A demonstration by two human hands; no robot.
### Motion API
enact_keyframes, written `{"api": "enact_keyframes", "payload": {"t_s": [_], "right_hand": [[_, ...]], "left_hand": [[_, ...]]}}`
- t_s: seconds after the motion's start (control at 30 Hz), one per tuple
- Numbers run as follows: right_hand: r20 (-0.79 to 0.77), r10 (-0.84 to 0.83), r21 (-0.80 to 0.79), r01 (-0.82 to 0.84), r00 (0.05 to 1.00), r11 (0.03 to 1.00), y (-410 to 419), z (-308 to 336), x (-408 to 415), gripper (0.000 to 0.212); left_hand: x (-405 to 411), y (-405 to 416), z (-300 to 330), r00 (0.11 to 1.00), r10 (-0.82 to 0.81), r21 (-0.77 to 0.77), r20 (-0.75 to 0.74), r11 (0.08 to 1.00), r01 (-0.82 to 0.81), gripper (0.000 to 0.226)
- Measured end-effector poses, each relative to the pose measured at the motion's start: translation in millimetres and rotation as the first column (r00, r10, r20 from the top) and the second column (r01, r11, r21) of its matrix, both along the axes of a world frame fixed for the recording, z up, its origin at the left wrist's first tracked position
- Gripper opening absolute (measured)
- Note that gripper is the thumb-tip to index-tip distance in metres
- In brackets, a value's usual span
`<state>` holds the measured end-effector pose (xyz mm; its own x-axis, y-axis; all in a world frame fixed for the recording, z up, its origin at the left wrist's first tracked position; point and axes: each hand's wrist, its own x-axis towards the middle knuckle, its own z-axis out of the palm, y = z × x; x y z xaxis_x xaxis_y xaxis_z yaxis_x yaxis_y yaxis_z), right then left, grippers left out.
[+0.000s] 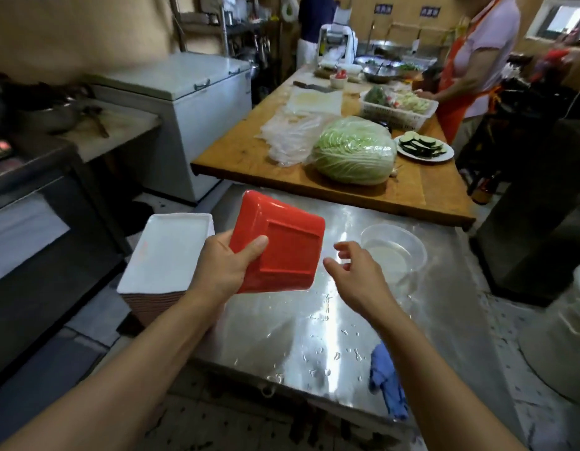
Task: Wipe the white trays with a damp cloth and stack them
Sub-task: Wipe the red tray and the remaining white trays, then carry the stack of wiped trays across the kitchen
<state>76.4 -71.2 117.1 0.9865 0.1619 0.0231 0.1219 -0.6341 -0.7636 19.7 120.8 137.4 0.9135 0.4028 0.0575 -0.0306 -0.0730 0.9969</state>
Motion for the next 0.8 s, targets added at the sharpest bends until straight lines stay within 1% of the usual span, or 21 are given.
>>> {"api": "enact_keyframes", "payload": {"t_s": [0.07, 0.1, 0.17, 0.23, 0.27, 0.33, 0.37, 0.43, 0.53, 0.6, 0.67, 0.73, 0.8], "right_hand": [[-0.02, 0.055, 0.1, -0.053, 0.998, 0.994, 23, 16, 0, 0.039], [-0.047, 0.074, 0.165, -0.065, 0.996, 0.984, 33, 23, -1, 0.038], [-0.141, 0.112, 0.332, -0.06, 0.984, 0.942, 54, 37, -2, 0.032], [-0.24, 0.168, 0.478, -0.034, 0.956, 0.878, 74, 50, -4, 0.028], [-0.271, 0.195, 0.518, -0.028, 0.943, 0.855, 83, 54, -5, 0.029], [-0.335, 0.245, 0.574, -0.009, 0.91, 0.819, 101, 61, -7, 0.034], [-0.368, 0.268, 0.595, 0.005, 0.89, 0.804, 110, 63, -8, 0.036], [-0.401, 0.292, 0.594, 0.004, 0.868, 0.805, 128, 63, -9, 0.038], [-0.394, 0.276, 0.485, -0.057, 0.877, 0.873, 155, 55, -10, 0.026], [-0.383, 0.229, 0.414, -0.056, 0.895, 0.909, 175, 46, -11, 0.012], [-0.381, 0.193, 0.4, -0.027, 0.904, 0.916, 193, 37, -12, 0.006], [-0.363, 0.164, 0.391, -0.01, 0.917, 0.92, 211, 26, -14, 0.01], [-0.318, 0.113, 0.356, 0.008, 0.941, 0.934, 225, 12, -16, 0.018]], "left_hand": [[-7, 9, 12, 0.998, 0.041, 0.187, 0.048, 0.981, -0.05, 0.008], [-11, 15, 18, 0.996, 0.056, 0.293, 0.076, 0.953, -0.076, 0.009], [-21, 27, 27, 0.986, 0.067, 0.5, 0.152, 0.855, -0.135, 0.018], [-31, 41, 33, 0.978, 0.053, 0.682, 0.203, 0.709, -0.18, 0.027], [-35, 48, 35, 0.976, 0.04, 0.763, 0.212, 0.617, -0.191, 0.025], [-43, 61, 36, 0.971, -0.004, 0.888, 0.24, 0.406, -0.217, 0.018], [-47, 68, 36, 0.969, -0.038, 0.923, 0.244, 0.315, -0.221, 0.015], [-55, 81, 33, 0.972, -0.099, 0.963, 0.213, 0.187, -0.192, 0.016], [-61, 105, 23, 0.975, -0.143, 0.986, 0.167, 0.028, -0.165, 0.01], [-61, 123, 16, 0.975, -0.16, 0.986, 0.157, -0.022, -0.162, 0.01], [-59, 140, 9, 0.973, -0.185, 0.988, 0.137, -0.039, -0.147, 0.015], [-55, 156, 1, 0.975, -0.199, 0.991, 0.101, -0.068, -0.117, 0.017], [-49, 171, -11, 0.973, -0.22, 0.991, 0.07, -0.093, -0.092, 0.018]]}}
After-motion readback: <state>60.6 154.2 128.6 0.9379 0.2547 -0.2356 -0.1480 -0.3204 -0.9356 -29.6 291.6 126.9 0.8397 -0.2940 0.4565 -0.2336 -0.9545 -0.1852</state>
